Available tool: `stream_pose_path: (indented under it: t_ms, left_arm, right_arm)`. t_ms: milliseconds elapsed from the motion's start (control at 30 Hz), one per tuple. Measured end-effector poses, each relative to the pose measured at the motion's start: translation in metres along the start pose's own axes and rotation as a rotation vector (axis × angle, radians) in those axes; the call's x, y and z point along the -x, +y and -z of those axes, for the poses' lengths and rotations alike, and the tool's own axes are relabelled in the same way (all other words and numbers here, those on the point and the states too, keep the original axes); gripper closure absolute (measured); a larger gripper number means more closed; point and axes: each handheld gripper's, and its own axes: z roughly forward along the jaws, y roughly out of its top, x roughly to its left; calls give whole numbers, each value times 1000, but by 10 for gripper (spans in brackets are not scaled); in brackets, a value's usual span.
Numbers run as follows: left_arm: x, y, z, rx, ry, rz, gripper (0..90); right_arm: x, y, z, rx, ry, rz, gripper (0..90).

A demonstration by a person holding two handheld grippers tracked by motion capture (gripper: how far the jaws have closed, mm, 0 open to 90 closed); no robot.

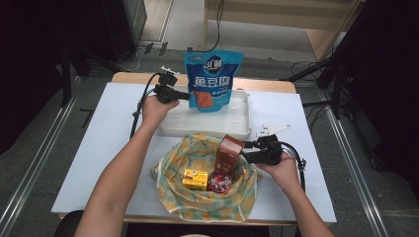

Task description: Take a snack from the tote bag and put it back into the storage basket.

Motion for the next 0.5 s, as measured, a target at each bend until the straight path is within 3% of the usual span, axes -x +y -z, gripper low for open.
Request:
stream_pose_path:
  t_ms: [167,500]
  left_arm:
    - [-3,-1,0,0,-34,28,895]
    - [1,-2,14,5,-39,13,795]
  right_arm:
    - [0,-2,2,4,-2,-3,490]
    - [0,-2,4,12,-6,1,490]
